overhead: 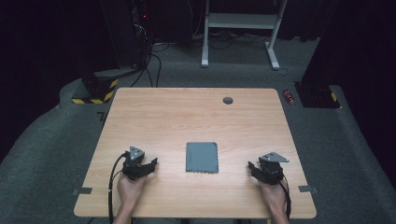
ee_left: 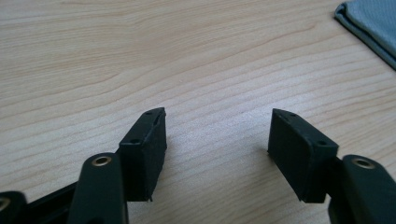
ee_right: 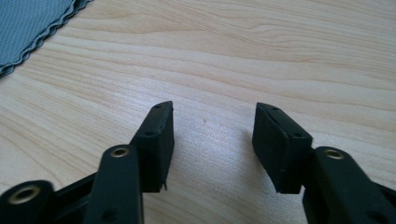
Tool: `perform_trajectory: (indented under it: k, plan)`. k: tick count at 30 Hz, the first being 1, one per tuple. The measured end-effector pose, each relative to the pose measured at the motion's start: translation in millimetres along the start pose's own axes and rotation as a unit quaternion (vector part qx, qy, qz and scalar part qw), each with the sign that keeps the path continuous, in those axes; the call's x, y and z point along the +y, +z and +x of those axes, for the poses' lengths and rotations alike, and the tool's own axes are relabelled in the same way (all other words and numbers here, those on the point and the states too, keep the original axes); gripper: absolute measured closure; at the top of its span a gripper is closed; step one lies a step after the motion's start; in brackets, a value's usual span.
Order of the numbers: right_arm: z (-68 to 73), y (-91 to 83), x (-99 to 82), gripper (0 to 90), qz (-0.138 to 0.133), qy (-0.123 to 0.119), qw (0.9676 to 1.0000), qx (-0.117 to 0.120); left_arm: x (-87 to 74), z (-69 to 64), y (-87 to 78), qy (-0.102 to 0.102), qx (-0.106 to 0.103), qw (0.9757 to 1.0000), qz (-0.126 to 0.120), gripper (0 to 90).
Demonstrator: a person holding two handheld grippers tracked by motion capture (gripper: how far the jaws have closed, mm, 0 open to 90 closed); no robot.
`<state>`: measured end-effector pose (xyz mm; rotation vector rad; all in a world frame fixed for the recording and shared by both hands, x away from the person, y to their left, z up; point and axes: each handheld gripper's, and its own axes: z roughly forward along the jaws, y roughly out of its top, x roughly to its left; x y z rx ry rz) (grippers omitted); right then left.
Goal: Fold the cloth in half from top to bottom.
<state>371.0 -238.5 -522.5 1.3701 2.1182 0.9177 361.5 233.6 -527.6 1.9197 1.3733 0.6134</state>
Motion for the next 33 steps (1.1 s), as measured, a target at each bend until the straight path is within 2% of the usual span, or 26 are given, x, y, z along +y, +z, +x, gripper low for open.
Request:
perform_trajectory:
  k: [2, 8, 33]
  plan:
    - [-0.2, 0.2, 0.1, 44.2, 0.002, 0.001, 1.0, 0.002, 0.2, -1.9, 0.5, 0.008, 0.003, 1.0, 0.002, 35.1]
    - [1.0, 0.6, 0.1, 40.3, 0.003, -0.001, 1.0, 0.004, 0.1, -3.6, 0.8, 0.009, 0.001, 0.9999, 0.005, 30.3]
    - [0.9, 0.9, 0.4, 38.8, 0.003, -0.005, 1.0, 0.007, 0.1, -3.8, 0.8, 0.008, 0.0, 1.0, 0.005, 29.4]
